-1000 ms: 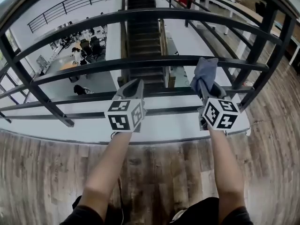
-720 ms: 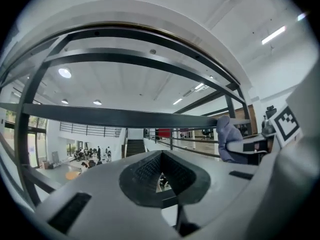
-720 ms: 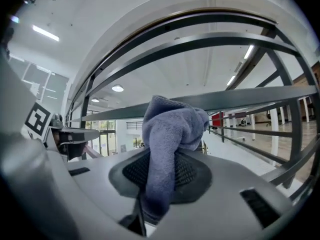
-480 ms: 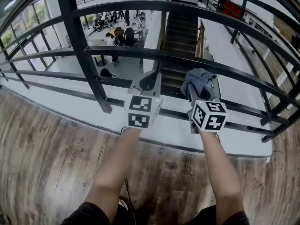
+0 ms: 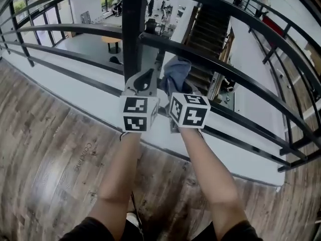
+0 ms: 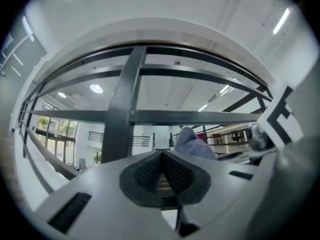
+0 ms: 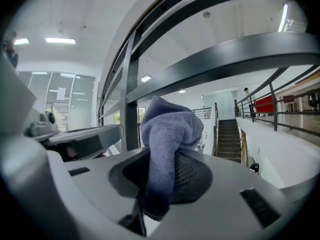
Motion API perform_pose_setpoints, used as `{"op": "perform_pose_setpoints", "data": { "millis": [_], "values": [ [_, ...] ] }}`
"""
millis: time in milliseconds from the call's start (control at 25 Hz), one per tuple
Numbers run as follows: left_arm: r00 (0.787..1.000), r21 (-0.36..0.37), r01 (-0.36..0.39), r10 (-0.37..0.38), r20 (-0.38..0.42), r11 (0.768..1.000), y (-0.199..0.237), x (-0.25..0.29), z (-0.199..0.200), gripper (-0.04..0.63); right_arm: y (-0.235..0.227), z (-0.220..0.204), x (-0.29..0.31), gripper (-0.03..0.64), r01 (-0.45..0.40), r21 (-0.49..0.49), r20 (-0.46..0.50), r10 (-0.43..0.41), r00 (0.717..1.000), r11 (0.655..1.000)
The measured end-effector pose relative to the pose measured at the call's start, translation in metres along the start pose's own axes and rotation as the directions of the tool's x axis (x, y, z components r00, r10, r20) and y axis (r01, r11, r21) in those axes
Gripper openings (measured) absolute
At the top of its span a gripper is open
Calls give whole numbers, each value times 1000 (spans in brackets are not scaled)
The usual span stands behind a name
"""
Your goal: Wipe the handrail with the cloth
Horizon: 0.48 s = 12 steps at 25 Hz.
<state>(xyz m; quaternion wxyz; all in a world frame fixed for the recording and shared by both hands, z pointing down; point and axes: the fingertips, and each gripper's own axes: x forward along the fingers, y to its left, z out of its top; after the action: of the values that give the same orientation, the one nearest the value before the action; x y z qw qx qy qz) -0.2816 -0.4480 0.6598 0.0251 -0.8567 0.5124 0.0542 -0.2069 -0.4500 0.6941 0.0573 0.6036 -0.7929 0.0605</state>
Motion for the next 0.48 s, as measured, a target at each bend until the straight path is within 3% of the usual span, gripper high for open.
{"op": "perform_pose_setpoints", "data": {
  "millis": [160,280,480],
  "values": [
    [998,55,-58,57,23,997,59,-17,4,2,58,-1,51,87,12,22,-14,-11,1000,1000],
    [996,25,-87,88,-18,996,97,-16,-16,2,79,-6,78,87,31,10,-50,-30,998,999],
    [994,-7,-76,76,-82,997,122,-12,-42,2,78,-17,99,87,62,-22,-106,-64,992,998]
  ]
}}
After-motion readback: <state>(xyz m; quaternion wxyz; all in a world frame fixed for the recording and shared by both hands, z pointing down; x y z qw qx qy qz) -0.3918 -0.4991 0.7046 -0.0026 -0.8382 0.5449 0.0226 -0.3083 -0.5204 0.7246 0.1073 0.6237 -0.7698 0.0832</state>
